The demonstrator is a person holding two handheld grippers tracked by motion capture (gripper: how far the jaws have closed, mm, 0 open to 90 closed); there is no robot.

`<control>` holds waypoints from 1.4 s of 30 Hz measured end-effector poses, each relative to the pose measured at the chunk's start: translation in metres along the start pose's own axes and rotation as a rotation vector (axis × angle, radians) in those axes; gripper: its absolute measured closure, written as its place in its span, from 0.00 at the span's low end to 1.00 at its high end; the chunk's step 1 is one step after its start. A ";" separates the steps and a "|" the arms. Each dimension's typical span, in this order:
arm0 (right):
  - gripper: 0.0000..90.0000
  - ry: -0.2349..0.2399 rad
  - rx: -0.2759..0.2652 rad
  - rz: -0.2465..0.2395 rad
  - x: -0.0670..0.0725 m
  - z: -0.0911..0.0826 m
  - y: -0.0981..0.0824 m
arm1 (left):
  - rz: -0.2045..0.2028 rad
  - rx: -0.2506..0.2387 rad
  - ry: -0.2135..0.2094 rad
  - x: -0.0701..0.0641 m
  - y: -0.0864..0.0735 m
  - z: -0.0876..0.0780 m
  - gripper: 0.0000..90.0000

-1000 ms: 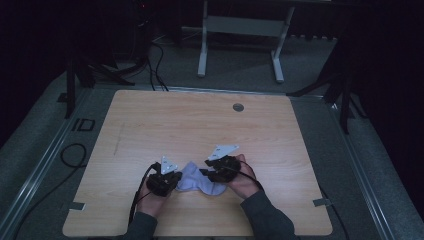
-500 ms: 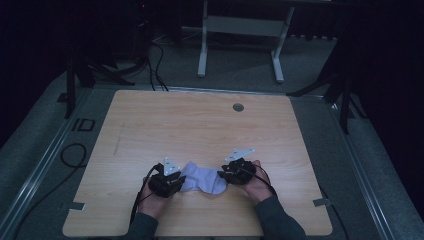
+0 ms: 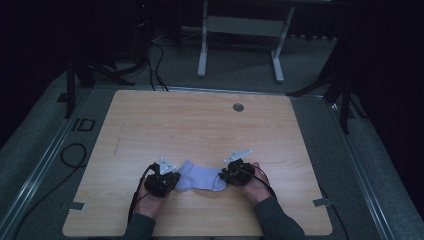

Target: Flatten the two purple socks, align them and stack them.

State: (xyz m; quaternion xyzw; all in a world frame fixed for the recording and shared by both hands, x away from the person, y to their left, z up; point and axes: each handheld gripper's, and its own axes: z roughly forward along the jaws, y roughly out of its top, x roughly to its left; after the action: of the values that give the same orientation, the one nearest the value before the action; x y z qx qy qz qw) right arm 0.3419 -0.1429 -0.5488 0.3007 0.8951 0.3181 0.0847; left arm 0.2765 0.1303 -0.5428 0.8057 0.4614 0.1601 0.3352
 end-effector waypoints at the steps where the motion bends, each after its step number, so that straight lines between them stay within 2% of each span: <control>1: 0.82 0.002 -0.001 0.005 0.000 0.000 0.000 | 0.000 0.000 0.000 0.000 0.000 0.000 0.97; 4: 0.82 0.006 -0.002 0.011 -0.001 0.000 0.000 | 0.016 0.044 0.006 -0.001 -0.002 0.009 0.95; 9: 0.78 -0.006 0.003 0.014 -0.001 -0.001 0.001 | 0.035 0.053 0.014 -0.003 -0.001 0.011 0.95; 11: 0.78 -0.020 -0.032 0.038 0.000 -0.007 0.002 | 0.028 0.051 0.011 -0.002 -0.002 0.011 0.96; 14: 0.76 -0.015 -0.079 0.052 0.003 -0.018 0.003 | 0.032 0.052 0.013 -0.003 -0.002 0.012 0.96; 17: 0.69 0.012 -0.065 0.031 0.011 -0.019 0.002 | 0.031 0.048 0.019 -0.003 -0.002 0.012 0.96; 19: 0.68 0.017 -0.024 0.016 0.015 -0.013 0.000 | 0.033 0.048 0.019 -0.003 -0.002 0.012 0.96; 21: 0.71 0.003 0.010 0.006 0.016 -0.005 -0.002 | 0.029 0.046 0.015 -0.003 -0.002 0.013 0.96; 22: 0.75 0.006 0.014 0.017 0.016 -0.003 -0.002 | 0.029 0.047 0.014 -0.003 -0.002 0.012 0.96; 24: 0.88 -0.004 0.012 0.020 0.015 -0.004 -0.002 | 0.029 0.046 0.013 -0.003 -0.002 0.013 0.96; 26: 0.97 -0.021 0.012 0.020 0.015 -0.008 -0.001 | 0.029 0.046 0.013 -0.002 -0.002 0.013 0.96; 33: 0.99 -0.045 -0.044 0.043 0.012 -0.022 0.002 | 0.028 0.042 0.014 -0.003 -0.002 0.013 0.96; 40: 1.00 -0.109 -0.089 0.021 0.012 -0.031 0.010 | 0.031 0.036 0.014 -0.003 -0.003 0.013 0.96; 42: 1.00 -0.131 -0.087 0.011 0.011 -0.030 0.010 | 0.026 0.034 0.011 -0.002 -0.003 0.013 0.95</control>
State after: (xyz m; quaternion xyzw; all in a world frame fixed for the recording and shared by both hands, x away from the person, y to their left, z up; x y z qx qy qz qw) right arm 0.3276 -0.1457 -0.5180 0.3220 0.8712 0.3371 0.1543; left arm 0.2808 0.1243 -0.5537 0.8165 0.4552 0.1608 0.3167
